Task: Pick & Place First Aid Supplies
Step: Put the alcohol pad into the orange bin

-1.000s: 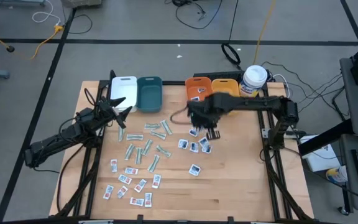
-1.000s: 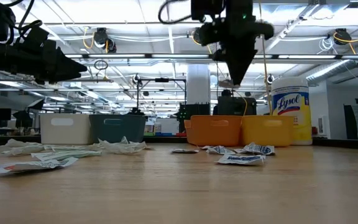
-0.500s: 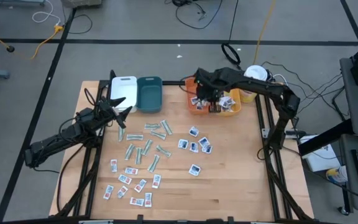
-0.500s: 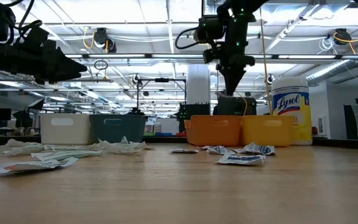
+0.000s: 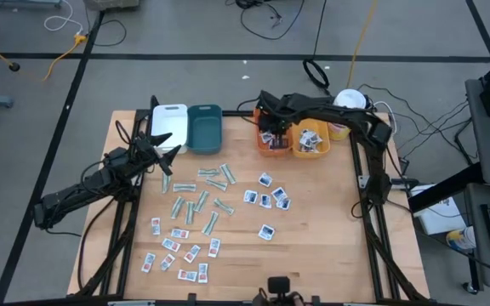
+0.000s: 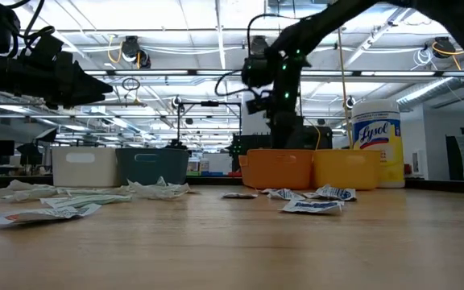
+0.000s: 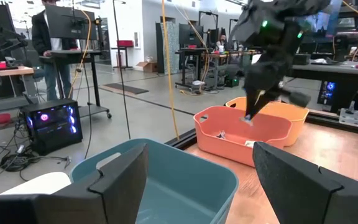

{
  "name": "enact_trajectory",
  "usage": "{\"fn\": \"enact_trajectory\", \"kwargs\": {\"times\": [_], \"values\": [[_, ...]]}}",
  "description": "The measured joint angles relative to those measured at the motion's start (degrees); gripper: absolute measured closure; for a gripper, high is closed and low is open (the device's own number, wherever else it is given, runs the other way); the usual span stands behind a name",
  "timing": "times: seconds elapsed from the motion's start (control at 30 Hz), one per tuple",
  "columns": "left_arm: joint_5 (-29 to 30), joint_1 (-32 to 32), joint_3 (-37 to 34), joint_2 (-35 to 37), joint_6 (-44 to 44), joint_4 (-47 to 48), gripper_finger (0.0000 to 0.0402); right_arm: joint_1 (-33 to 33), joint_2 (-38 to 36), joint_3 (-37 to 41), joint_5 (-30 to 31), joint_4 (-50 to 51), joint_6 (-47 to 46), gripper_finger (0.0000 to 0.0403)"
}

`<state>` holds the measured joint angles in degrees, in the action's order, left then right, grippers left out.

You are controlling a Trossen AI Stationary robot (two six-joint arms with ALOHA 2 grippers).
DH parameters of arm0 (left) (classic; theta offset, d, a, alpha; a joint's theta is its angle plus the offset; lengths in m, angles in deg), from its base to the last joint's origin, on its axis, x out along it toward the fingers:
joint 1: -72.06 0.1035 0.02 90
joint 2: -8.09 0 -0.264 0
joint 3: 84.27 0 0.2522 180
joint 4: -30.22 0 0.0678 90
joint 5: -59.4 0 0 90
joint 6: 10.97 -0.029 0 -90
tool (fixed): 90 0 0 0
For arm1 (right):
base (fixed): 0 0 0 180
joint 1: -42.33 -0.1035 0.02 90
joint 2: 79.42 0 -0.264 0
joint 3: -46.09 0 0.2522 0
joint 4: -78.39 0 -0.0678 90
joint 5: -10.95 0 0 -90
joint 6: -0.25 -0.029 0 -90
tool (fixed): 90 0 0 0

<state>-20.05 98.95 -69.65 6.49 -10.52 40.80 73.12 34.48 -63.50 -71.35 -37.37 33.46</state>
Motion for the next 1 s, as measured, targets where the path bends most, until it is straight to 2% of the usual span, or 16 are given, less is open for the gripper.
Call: {"fn": "enact_trajectory", "kwargs": {"times": [0.2,0.33,0.47,0.63,0.73,0.83,1.0], "values": [[0.0,0.0,0.0,0.0,0.0,0.0,0.0105,0.1,5.0,0.0,0.0,-1.4,1.7,0.0397],[0.0,0.0,0.0,0.0,0.0,0.0,0.0105,0.0,5.5,0.0,-0.6,-1.4,2.3,0.0378],[0.0,0.0,0.0,0.0,0.0,0.0,0.0105,-0.1,5.5,0.0,-3.3,-1.2,2.5,0.0333],[0.0,0.0,0.0,0.0,0.0,0.0,0.0105,-0.1,5.5,0.0,-3.0,-0.3,1.1,0.0260],[0.0,0.0,0.0,0.0,0.0,0.0,0.0105,-0.1,5.5,-0.7,-3.0,2.2,-0.8,0.0230],[0.0,0.0,0.0,0.0,0.0,0.0,0.0105,-0.1,5.5,-3.2,-2.8,6.6,-3.8,0.0220],[0.0,0.0,0.0,0.0,0.0,0.0,0.0105,-0.2,5.5,-7.4,-2.9,13.1,-8.2,0.0226]]}}
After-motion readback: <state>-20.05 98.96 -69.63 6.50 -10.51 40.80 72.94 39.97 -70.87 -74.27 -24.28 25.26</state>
